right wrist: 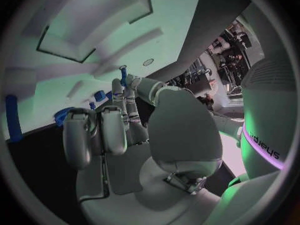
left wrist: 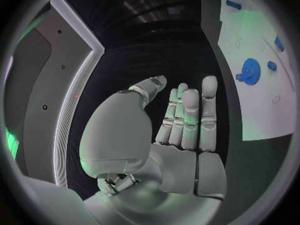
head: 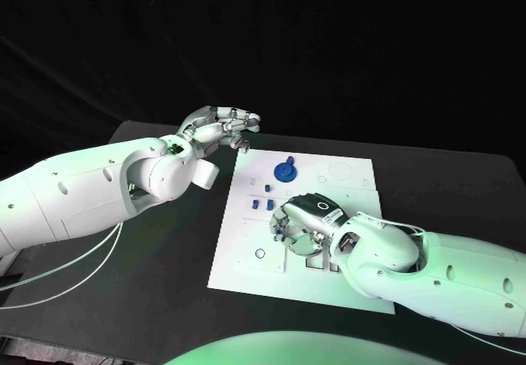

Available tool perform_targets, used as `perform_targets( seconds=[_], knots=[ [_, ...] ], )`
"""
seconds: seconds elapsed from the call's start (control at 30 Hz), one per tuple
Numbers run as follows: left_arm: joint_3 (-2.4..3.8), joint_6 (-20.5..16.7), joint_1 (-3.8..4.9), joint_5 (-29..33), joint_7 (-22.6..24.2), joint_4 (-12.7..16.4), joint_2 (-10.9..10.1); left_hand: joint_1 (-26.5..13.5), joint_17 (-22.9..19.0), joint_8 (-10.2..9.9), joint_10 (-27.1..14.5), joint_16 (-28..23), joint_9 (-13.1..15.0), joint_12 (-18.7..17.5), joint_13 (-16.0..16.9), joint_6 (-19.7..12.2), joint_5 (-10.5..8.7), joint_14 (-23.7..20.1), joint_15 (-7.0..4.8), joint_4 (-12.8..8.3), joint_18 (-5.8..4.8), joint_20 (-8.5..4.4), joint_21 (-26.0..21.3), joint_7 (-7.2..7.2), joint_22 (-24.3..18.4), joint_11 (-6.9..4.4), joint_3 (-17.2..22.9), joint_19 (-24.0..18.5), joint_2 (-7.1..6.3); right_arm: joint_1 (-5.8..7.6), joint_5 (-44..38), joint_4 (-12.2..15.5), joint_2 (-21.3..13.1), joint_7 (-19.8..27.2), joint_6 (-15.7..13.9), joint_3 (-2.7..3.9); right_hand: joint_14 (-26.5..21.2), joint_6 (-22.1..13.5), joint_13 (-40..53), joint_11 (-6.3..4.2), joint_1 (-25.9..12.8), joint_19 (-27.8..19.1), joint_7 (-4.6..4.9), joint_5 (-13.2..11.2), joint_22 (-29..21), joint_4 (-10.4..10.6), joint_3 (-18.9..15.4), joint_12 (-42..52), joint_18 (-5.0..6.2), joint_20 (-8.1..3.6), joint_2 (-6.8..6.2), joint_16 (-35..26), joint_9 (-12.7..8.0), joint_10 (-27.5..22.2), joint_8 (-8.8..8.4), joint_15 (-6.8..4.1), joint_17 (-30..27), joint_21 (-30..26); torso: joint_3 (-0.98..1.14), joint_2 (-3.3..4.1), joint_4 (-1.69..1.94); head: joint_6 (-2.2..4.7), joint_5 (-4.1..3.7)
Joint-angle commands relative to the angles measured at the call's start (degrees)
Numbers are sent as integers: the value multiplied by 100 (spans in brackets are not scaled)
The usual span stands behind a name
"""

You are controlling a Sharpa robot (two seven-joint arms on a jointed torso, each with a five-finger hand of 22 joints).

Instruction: Assemble the parts on the task board

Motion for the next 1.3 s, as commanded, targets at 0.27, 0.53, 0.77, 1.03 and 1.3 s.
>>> perform_targets(
  seconds=[0.27,0.53,0.77,1.03,1.3],
  knots=[
    [2,100,2,34,27,5,15,-59,2,38,-38,-27,10,0,-8,-26,-19,-48,-8,18,104,8,-26,4,-13,2,20,-18,-16,-22,-117,-43,48,46,162,-6,251,16,14,-159,49,96,0,15,866,-1,20,32,-82,-27,-6,9,5,182,28,-43,-5,-9,-4,0,1,-23,16],
    [1,112,2,30,15,12,8,-59,2,38,-38,-27,10,0,-8,-26,-19,-48,-8,18,104,8,-26,4,-13,2,20,-18,-16,-30,-141,-83,87,42,228,-13,250,10,19,-158,49,90,2,12,860,-3,26,27,-80,-27,-6,9,14,181,29,-42,-10,-16,-3,3,6,-40,18],
    [1,119,2,28,7,15,2,-59,2,38,-38,-27,10,0,-8,-26,-19,-48,-8,18,104,8,-26,4,-13,2,20,-18,-16,-32,-228,-112,124,13,303,-21,243,-19,26,-145,31,77,12,3,847,0,30,1,-75,-24,-16,-2,32,152,25,-35,-35,-34,-5,1,1,-59,23],
    [1,119,2,28,0,11,3,-59,2,38,-38,-27,10,0,-8,-26,-19,-48,-8,18,104,8,-26,4,-13,2,20,-18,-16,-33,-259,-125,153,51,401,-32,215,-225,12,-59,-178,32,62,111,812,41,-44,-65,-61,36,-207,-33,55,-133,-79,42,-139,-91,-5,-2,-1,-66,14],
    [1,123,2,28,-6,4,3,-60,-4,43,-52,-25,12,1,-10,-32,-17,-54,-4,19,104,11,-35,5,-16,5,22,-18,-9,-33,-289,-114,121,12,266,-38,148,-432,-92,85,-338,-104,164,143,659,70,-117,-60,-5,144,-440,-149,-6,-655,-246,156,-386,-290,-3,-5,1,-66,10]
  ],
)
